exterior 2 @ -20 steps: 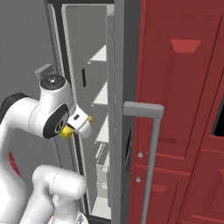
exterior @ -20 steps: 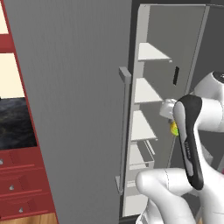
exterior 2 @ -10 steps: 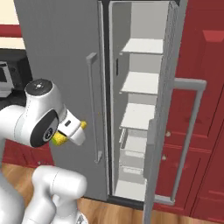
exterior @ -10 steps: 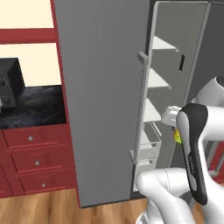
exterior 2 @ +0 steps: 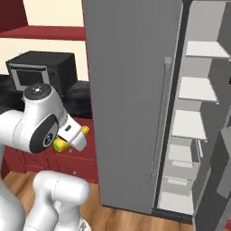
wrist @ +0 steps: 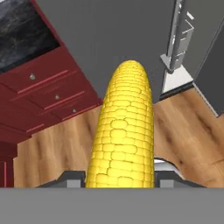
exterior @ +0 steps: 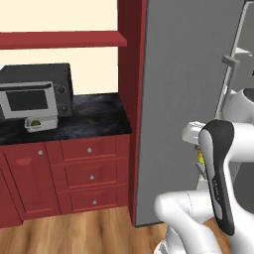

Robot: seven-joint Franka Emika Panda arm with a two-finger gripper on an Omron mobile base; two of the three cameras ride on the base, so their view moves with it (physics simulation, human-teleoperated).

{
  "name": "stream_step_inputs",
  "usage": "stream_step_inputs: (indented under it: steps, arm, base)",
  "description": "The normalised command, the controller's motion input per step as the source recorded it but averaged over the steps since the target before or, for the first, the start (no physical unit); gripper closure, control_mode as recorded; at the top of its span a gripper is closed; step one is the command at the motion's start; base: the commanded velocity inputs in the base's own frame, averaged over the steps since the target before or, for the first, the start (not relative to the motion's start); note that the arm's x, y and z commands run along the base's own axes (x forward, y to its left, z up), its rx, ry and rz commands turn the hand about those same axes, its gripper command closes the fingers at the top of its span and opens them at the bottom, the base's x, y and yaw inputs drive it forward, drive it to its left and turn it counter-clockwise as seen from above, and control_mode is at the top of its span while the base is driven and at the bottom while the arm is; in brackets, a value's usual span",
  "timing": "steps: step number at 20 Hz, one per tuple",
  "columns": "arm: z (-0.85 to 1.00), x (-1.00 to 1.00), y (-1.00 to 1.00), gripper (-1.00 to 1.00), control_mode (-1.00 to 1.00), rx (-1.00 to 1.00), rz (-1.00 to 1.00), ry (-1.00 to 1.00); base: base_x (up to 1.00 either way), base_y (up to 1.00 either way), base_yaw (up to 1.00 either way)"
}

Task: Take the corn and lime out of the freezer and place them in the tupperware container on the counter. Then put the tupperware containing the vegetables back in the freezer.

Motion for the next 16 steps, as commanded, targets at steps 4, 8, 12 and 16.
stream_step_inputs:
  steps: [4,8,12,16]
  arm:
    - [0.0,0.0,0.0,1.0,1.0,0.0,0.0,0.0]
    - [0.0,0.0,0.0,1.0,1.0,0.0,0.0,0.0]
    - [0.0,0.0,0.0,1.0,1.0,0.0,0.0,0.0]
    - [0.0,0.0,0.0,1.0,1.0,0.0,0.0,0.0]
  base:
    - [0.41,1.0,0.0]
    - [0.68,1.0,0.0]
    - [0.96,1.0,0.0]
    - [0.95,1.0,0.0]
